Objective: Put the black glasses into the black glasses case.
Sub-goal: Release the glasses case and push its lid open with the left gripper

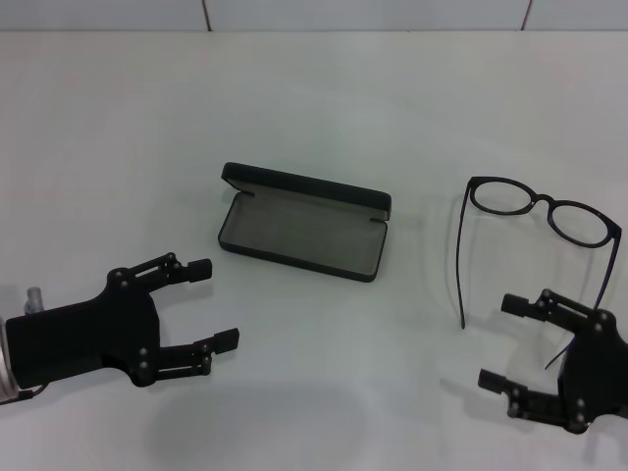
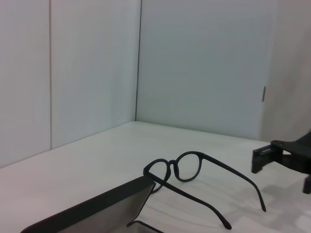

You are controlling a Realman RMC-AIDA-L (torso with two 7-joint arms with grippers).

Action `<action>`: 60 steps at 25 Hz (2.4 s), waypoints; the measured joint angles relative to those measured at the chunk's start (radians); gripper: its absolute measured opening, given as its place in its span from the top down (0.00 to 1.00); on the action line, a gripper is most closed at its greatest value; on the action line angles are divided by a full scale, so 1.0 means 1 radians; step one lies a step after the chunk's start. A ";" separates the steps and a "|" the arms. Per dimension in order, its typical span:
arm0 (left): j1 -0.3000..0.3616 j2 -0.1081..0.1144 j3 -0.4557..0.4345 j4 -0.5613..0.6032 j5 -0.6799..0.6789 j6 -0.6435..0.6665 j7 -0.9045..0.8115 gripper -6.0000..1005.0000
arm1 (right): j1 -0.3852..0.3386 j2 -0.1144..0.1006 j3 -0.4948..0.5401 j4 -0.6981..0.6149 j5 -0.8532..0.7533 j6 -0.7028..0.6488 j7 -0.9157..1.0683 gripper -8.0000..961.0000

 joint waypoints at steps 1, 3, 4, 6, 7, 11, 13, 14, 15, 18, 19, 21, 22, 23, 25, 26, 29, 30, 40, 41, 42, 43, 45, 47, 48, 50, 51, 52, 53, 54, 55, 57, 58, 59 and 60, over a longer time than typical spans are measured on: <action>0.000 0.000 0.000 0.000 0.000 0.001 0.000 0.13 | 0.000 0.000 -0.001 0.000 0.007 0.000 0.000 0.17; 0.001 0.001 0.000 0.000 0.000 0.001 0.000 0.13 | 0.001 0.000 -0.003 0.000 0.013 0.000 0.000 0.17; 0.001 0.001 0.000 0.000 0.000 0.001 0.000 0.13 | 0.002 0.001 -0.003 0.000 0.013 0.000 0.000 0.17; 0.002 0.000 0.000 0.000 0.000 0.001 -0.001 0.13 | 0.003 0.001 -0.003 0.000 0.014 0.000 0.001 0.17; 0.003 0.000 0.000 0.000 0.000 0.001 -0.004 0.13 | 0.003 0.001 -0.003 0.000 0.014 0.001 0.001 0.17; -0.004 0.002 -0.002 0.004 0.000 0.001 -0.064 0.14 | 0.003 0.001 -0.003 0.000 0.014 0.001 0.002 0.17; -0.014 0.009 -0.015 0.013 -0.001 0.001 -0.159 0.14 | 0.003 0.001 -0.003 0.000 0.014 0.000 0.003 0.17; -0.018 0.012 -0.020 0.015 -0.004 0.001 -0.189 0.14 | 0.003 0.001 -0.003 0.000 0.014 0.000 0.003 0.17; -0.025 0.018 -0.024 0.020 -0.013 0.001 -0.248 0.14 | 0.003 0.001 -0.003 0.000 0.014 0.000 0.004 0.17; -0.051 0.043 -0.030 0.047 -0.039 0.002 -0.452 0.14 | 0.003 0.001 -0.004 0.000 0.011 0.000 0.004 0.17; -0.065 0.055 -0.029 0.064 -0.043 0.002 -0.526 0.14 | 0.003 0.001 -0.004 0.000 0.009 0.001 0.005 0.17; -0.097 0.079 -0.021 0.103 -0.028 0.003 -0.645 0.14 | 0.003 0.001 -0.010 0.000 0.008 0.000 0.007 0.17; -0.119 0.092 -0.015 0.126 -0.015 0.003 -0.694 0.14 | 0.003 0.001 -0.013 0.000 0.008 0.000 0.007 0.17; -0.133 0.098 -0.011 0.138 0.002 0.003 -0.715 0.14 | 0.004 0.001 -0.017 0.000 0.007 0.000 0.007 0.17; -0.194 0.117 0.003 0.198 0.063 0.004 -0.765 0.15 | 0.007 0.001 -0.028 0.001 0.007 0.000 0.008 0.17; -0.215 0.117 0.006 0.231 0.097 0.004 -0.773 0.15 | 0.008 0.001 -0.029 0.001 0.007 0.000 0.008 0.17; -0.281 0.102 0.035 0.351 0.204 0.004 -0.780 0.15 | 0.010 0.001 -0.039 0.007 0.007 0.004 0.008 0.17; -0.297 0.096 0.053 0.381 0.229 0.003 -0.780 0.15 | 0.011 0.001 -0.042 0.010 0.008 0.005 0.008 0.17; -0.485 0.048 0.320 0.503 0.490 -0.111 -0.752 0.16 | 0.013 0.001 -0.043 0.014 0.011 0.010 0.009 0.17; -0.495 0.042 0.345 0.504 0.511 -0.138 -0.748 0.16 | 0.014 0.001 -0.043 0.014 0.011 0.010 0.009 0.17; -0.502 0.037 0.370 0.505 0.527 -0.161 -0.745 0.16 | 0.015 0.001 -0.043 0.014 0.012 0.010 0.009 0.17; -0.507 0.033 0.389 0.507 0.540 -0.181 -0.741 0.16 | 0.016 0.001 -0.043 0.014 0.012 0.010 0.009 0.17; -0.514 0.024 0.421 0.509 0.553 -0.213 -0.728 0.16 | 0.017 0.001 -0.043 0.014 0.012 0.010 0.009 0.17; -0.514 0.015 0.446 0.511 0.556 -0.245 -0.706 0.16 | 0.024 0.002 -0.049 0.014 0.012 0.009 0.009 0.17; -0.514 0.012 0.454 0.511 0.557 -0.257 -0.698 0.16 | 0.025 0.002 -0.051 0.014 0.012 0.009 0.009 0.17; -0.512 0.006 0.469 0.508 0.561 -0.281 -0.686 0.16 | 0.027 0.003 -0.053 0.014 0.012 0.009 0.009 0.17; -0.512 0.004 0.473 0.505 0.563 -0.287 -0.682 0.16 | 0.027 0.003 -0.053 0.014 0.013 0.009 0.009 0.17; -0.511 0.000 0.477 0.500 0.565 -0.290 -0.678 0.16 | 0.028 0.003 -0.054 0.014 0.012 0.009 0.009 0.17; -0.511 -0.004 0.480 0.496 0.568 -0.294 -0.673 0.16 | 0.030 0.004 -0.054 0.014 0.013 0.008 0.009 0.17; -0.510 -0.008 0.483 0.489 0.570 -0.297 -0.668 0.16 | 0.031 0.004 -0.054 0.014 0.013 0.007 0.009 0.17; -0.510 -0.014 0.486 0.471 0.576 -0.312 -0.657 0.16 | 0.033 0.004 -0.054 0.018 0.013 0.006 0.009 0.17; -0.510 -0.017 0.486 0.458 0.579 -0.322 -0.652 0.17 | 0.035 0.004 -0.054 0.020 0.013 0.006 0.009 0.17; -0.510 -0.018 0.487 0.449 0.580 -0.329 -0.649 0.17 | 0.037 0.004 -0.054 0.023 0.013 0.006 0.009 0.17; -0.510 -0.018 0.487 0.449 0.580 -0.329 -0.649 0.17 | 0.037 0.004 -0.054 0.025 0.013 0.007 0.009 0.17; -0.510 -0.019 0.489 0.424 0.582 -0.345 -0.644 0.17 | 0.038 0.004 -0.054 0.026 0.013 0.008 0.010 0.17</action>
